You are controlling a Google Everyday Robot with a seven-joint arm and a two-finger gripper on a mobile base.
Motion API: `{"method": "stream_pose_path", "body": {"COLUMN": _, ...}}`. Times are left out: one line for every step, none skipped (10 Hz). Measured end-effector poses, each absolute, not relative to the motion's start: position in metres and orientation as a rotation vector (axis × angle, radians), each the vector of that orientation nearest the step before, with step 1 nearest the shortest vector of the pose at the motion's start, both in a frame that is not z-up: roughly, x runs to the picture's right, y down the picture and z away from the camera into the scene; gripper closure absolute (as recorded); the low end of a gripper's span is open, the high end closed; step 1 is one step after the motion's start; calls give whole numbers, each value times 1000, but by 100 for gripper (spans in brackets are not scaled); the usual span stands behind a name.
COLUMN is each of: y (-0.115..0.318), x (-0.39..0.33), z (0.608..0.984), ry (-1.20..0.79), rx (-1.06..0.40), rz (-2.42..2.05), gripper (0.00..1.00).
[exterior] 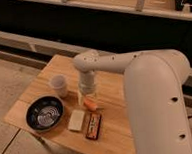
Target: Place the pepper in the ceramic bowl
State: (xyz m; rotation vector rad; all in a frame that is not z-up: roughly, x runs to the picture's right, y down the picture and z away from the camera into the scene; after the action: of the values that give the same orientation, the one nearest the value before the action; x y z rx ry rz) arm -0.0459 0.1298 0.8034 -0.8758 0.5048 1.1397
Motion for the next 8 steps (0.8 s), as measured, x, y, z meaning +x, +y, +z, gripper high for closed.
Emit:
{"method": "stream_pose_path", "body": {"y": 133, "x": -46, "z": 803, "ry": 509, "rx": -876, "rz": 1133, "gripper": 35}}
{"method": "stream_pose_path", "body": {"y": 137, "x": -44, "z": 804, "ry": 516, "rx": -876, "rz": 1125, "gripper": 36}}
{"method": "stream_pose_path", "body": {"y": 139, "x": -43, "z": 805, "ry": 520, "rx": -873, "rz": 1119, "gripper": 40}}
{"method": "stream_pose_path", "body": {"y": 141, "x": -40, "z": 807, "ry": 523, "rx": -865, "rz": 1111, "gripper": 51}}
{"method": "stream_pose_path", "body": {"y": 142, "x": -38, "z": 809, "ry": 523, "rx": -861, "rz": 1110, "gripper": 62}}
{"method": "stream_pose_path", "body": {"y": 142, "x": -37, "z": 810, "ry": 521, "rx": -860, "rz": 1109, "gripper": 69}}
{"method": "stream_pose_path", "body": {"y": 142, "x": -36, "z": 810, "ry": 516, "rx": -854, "rz": 1108, "gripper": 83}}
{"method": "stream_pose_path", "body": {"y": 141, "x": -37, "z": 810, "ry": 513, "rx": -850, "rz": 1107, "gripper": 91}}
